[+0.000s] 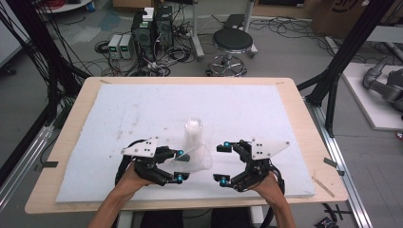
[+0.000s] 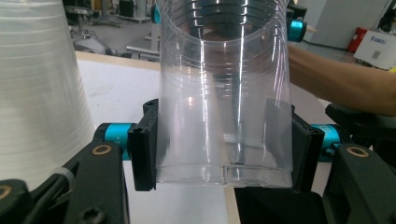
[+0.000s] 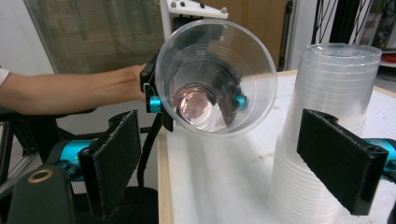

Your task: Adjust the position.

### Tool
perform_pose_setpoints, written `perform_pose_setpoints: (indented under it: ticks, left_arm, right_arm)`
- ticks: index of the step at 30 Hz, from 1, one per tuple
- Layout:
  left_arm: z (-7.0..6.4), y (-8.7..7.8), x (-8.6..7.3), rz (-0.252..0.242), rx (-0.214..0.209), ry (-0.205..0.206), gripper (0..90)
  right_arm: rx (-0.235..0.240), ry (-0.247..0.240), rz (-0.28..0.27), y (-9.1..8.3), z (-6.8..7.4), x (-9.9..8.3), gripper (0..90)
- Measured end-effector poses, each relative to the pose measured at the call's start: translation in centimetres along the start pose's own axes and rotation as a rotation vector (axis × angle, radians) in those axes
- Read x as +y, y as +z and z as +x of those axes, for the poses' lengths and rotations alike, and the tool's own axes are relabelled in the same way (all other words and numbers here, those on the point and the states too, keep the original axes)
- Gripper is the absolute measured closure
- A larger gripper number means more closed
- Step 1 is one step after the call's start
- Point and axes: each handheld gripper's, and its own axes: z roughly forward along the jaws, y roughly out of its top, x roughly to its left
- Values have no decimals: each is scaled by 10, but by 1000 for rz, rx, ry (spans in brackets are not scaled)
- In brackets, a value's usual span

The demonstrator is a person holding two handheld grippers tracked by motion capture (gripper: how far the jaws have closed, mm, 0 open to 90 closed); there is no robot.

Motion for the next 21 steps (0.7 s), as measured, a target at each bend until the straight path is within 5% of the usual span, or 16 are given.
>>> perform_pose_setpoints:
  ticks: [4, 21]
  left_arm:
    - [0, 0, -3, -57, -4, -3, 409]
    - [-5, 12, 0, -95, -27, 38, 410]
  right_arm:
    - [0, 6, -2, 2, -1, -1, 140]
    - [63, 9, -13, 28, -3, 1, 141]
